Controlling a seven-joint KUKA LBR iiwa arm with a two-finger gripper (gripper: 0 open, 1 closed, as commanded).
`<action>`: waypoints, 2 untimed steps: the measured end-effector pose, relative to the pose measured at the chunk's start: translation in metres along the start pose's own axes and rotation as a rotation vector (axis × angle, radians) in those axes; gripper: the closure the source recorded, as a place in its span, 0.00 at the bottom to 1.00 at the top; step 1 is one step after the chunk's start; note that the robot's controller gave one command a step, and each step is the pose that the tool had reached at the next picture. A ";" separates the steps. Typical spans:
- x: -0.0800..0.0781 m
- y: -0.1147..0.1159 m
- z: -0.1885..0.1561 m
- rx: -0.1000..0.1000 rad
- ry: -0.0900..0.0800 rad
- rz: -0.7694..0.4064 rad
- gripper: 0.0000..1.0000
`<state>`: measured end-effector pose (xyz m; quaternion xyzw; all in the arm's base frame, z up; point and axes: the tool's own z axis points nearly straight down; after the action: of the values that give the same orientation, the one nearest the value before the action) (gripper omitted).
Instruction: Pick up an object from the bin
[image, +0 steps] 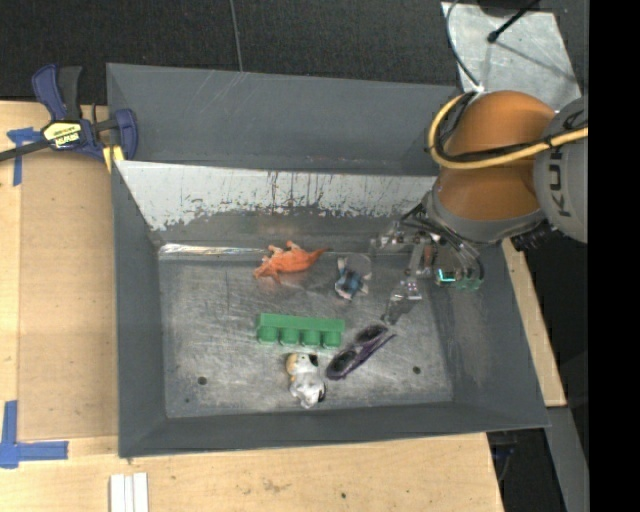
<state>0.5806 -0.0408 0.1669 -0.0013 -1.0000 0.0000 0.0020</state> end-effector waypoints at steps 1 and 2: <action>-0.002 0.000 -0.004 0.001 -0.008 -0.001 0.00; 0.004 0.007 0.013 0.003 -0.015 -0.098 0.00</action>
Offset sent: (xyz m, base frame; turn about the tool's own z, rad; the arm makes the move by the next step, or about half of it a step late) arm -0.0329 0.0322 -0.0794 -0.3849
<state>0.5762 -0.0338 0.1541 0.0478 -0.9988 0.0013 -0.0057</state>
